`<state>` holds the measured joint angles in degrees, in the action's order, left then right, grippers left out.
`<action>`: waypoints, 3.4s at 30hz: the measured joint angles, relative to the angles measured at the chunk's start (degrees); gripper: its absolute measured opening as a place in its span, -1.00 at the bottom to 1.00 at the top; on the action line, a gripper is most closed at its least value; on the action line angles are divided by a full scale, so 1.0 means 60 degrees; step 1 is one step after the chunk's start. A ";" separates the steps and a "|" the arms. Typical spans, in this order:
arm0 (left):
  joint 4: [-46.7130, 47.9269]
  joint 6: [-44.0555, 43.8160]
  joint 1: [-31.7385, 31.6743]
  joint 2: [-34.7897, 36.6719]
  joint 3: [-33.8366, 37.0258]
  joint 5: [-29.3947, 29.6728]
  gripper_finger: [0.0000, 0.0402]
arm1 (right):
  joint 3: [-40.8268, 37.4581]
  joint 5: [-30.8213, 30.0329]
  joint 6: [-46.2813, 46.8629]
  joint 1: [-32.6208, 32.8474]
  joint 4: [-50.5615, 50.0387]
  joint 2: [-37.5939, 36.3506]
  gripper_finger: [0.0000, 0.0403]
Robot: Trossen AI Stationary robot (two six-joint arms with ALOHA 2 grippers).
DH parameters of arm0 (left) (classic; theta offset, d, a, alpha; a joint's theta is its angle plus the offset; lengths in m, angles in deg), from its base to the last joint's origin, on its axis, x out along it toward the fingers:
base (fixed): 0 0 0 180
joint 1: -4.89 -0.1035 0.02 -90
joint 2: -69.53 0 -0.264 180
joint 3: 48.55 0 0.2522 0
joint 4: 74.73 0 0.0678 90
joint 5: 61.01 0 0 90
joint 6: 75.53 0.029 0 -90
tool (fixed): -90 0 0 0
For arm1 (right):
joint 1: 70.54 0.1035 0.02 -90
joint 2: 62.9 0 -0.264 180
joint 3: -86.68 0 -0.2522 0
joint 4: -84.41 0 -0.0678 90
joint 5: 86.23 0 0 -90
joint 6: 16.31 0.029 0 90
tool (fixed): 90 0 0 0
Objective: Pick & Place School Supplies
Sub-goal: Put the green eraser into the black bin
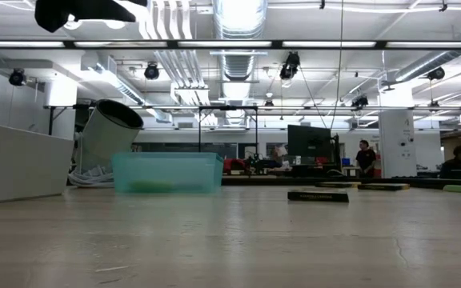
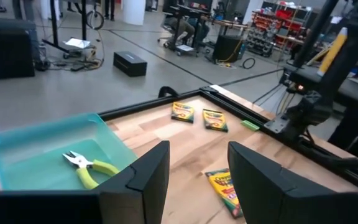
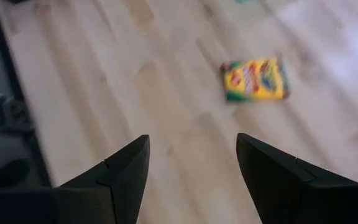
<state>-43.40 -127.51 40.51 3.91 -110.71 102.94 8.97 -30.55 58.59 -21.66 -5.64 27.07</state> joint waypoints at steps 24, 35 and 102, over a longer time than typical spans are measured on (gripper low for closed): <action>-0.0106 -0.0074 -0.0821 0.0011 0.0000 -0.0533 -0.17 | -0.3079 0.1493 0.4593 0.2941 0.2195 0.1096 0.11; -0.0127 -0.0113 -0.1203 0.0012 0.0000 -0.0536 -0.17 | -0.4612 0.1904 0.3875 0.3101 0.4116 0.1086 0.11; -0.0153 -0.0635 -0.1502 0.0011 0.0000 -0.0653 -0.17 | -0.6361 0.3945 0.2953 0.2978 0.6535 0.1057 -0.60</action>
<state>-44.32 -131.32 31.50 3.97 -110.71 99.03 -29.19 -6.89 76.30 -3.80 33.56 33.41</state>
